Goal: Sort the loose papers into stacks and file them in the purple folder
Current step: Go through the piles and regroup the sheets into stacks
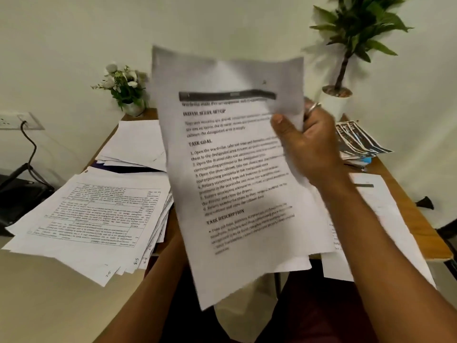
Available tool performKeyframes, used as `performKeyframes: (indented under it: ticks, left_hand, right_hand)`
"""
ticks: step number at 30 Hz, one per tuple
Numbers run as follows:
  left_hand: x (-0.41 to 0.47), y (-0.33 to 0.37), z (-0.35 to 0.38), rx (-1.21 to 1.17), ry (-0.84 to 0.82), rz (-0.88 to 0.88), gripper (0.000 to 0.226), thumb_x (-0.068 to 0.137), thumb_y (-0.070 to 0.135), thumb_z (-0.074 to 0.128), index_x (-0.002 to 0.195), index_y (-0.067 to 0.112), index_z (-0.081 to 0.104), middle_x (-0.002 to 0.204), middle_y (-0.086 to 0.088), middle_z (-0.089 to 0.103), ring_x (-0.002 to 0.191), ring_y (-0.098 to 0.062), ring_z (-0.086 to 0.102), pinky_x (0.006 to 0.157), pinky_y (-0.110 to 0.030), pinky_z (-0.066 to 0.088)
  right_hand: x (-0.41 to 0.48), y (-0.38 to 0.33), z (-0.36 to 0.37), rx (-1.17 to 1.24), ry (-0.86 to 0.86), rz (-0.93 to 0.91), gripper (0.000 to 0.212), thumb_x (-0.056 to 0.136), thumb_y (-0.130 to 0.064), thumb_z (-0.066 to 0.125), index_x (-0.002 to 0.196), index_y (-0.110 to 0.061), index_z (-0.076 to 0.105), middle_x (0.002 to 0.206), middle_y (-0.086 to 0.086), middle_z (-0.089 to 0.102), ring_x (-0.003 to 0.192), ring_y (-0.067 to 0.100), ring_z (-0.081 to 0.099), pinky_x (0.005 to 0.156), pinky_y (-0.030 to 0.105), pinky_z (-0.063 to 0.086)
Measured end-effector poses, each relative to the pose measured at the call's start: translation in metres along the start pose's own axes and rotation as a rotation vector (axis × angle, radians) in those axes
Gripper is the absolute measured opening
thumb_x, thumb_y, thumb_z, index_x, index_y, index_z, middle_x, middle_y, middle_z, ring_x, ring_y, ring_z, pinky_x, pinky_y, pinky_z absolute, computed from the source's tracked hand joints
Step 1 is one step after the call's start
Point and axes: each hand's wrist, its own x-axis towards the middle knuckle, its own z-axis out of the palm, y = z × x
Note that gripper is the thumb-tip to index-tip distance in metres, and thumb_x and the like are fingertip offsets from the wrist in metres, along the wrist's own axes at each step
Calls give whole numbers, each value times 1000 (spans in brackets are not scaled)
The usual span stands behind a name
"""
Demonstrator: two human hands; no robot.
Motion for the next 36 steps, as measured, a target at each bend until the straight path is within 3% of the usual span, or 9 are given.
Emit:
performKeyframes:
  ticks: [5, 8, 11, 14, 21, 24, 26, 29, 36]
  left_hand:
    - [2, 7, -2, -30, -18, 1, 47, 92, 1, 55, 55, 24, 37, 50, 13, 44, 47, -3, 36, 48, -14, 31]
    - [1, 12, -3, -106, -42, -21, 29, 97, 16, 57, 68, 10, 60, 60, 2, 63, 53, -4, 50, 51, -19, 41]
    - [4, 9, 0, -136, -41, -46, 26, 99, 25, 58, 78, 12, 67, 67, -1, 66, 54, -6, 55, 49, -18, 43]
    - [1, 15, -2, -184, -65, -60, 35, 103, 31, 55, 70, 19, 57, 59, 11, 58, 52, -6, 54, 47, -16, 42]
    - [-6, 18, -5, -156, -245, -32, 29, 98, 48, 60, 111, 24, 67, 97, 6, 76, 86, -13, 74, 65, -27, 62]
    - [1, 10, -3, -29, -177, -45, 12, 101, 28, 58, 98, 25, 69, 92, 7, 74, 82, -9, 71, 65, -22, 57]
    - [4, 9, -3, -87, -81, -36, 27, 98, 7, 56, 85, 24, 73, 92, 6, 75, 85, -3, 69, 67, -12, 50]
    - [0, 14, -3, -204, -8, -57, 39, 91, -5, 49, 71, 16, 73, 82, 8, 76, 83, 1, 67, 68, -7, 46]
    - [0, 12, 1, -154, -63, -40, 38, 96, 0, 46, 63, 9, 63, 67, 13, 70, 67, 3, 64, 57, -11, 45]
  right_hand:
    - [-20, 95, 0, -450, -202, 403, 40, 98, -37, 65, 130, -14, 62, 125, -3, 68, 118, 23, 65, 98, 39, 54]
    - [-45, 130, 1, -461, -200, 502, 42, 98, -38, 64, 132, -15, 61, 132, -1, 66, 122, 24, 62, 99, 39, 54]
    - [-55, 149, 5, -591, -125, 424, 34, 96, -38, 67, 118, -13, 62, 130, 2, 63, 116, 24, 63, 94, 41, 57]
    - [-52, 157, 10, -627, -113, 391, 48, 96, -35, 68, 137, -13, 56, 149, 1, 50, 133, 23, 51, 104, 43, 52]
    - [-49, 159, 18, -745, -146, 428, 39, 93, -44, 66, 118, -14, 64, 122, 2, 66, 111, 24, 64, 88, 43, 58]
    - [-47, 158, 16, -541, -104, 472, 52, 90, -57, 66, 125, -19, 62, 122, -4, 68, 107, 17, 66, 85, 37, 60]
    - [-41, 154, 8, -339, 23, 572, 40, 93, -61, 60, 113, -27, 65, 105, -9, 68, 91, 10, 64, 73, 25, 53]
    - [-34, 161, -7, -213, 203, 651, 30, 93, -58, 53, 98, -32, 66, 94, -8, 67, 86, 18, 64, 71, 34, 51]
    - [-36, 158, 0, -466, 182, 527, 35, 95, -20, 69, 130, -21, 64, 138, 0, 59, 126, 19, 56, 103, 31, 48]
